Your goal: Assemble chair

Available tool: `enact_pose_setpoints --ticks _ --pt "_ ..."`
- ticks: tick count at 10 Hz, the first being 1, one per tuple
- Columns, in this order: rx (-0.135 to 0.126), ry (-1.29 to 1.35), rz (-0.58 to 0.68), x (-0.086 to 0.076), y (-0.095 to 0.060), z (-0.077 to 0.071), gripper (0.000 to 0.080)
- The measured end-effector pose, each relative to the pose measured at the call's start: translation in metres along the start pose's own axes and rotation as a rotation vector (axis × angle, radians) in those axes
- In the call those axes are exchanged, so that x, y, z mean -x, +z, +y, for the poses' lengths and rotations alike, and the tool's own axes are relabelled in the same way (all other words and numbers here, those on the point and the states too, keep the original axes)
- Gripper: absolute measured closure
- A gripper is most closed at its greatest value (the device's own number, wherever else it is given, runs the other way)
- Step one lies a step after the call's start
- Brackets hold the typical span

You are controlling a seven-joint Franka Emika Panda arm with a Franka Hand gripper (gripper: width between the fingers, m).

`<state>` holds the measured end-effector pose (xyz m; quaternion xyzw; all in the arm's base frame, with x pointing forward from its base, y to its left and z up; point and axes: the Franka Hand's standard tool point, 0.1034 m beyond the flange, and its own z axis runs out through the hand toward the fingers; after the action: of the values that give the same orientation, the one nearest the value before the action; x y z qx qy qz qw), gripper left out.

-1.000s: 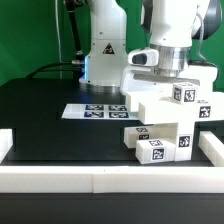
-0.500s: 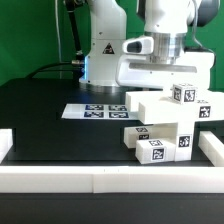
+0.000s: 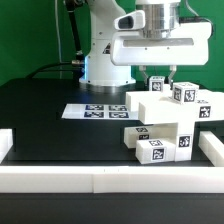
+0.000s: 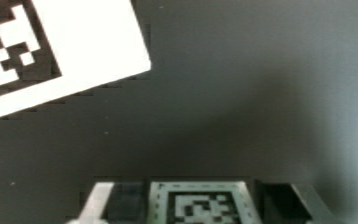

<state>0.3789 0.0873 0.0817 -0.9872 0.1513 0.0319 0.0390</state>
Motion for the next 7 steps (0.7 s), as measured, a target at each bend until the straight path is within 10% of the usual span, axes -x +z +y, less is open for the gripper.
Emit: enact_pose_setpoints --ticks 4,7 --pt "0.004 0.000 -0.003 0.000 0.001 0.001 0.0517" --pt "0.008 -0.056 -0.012 -0.023 -0.028 0.010 0.0517"
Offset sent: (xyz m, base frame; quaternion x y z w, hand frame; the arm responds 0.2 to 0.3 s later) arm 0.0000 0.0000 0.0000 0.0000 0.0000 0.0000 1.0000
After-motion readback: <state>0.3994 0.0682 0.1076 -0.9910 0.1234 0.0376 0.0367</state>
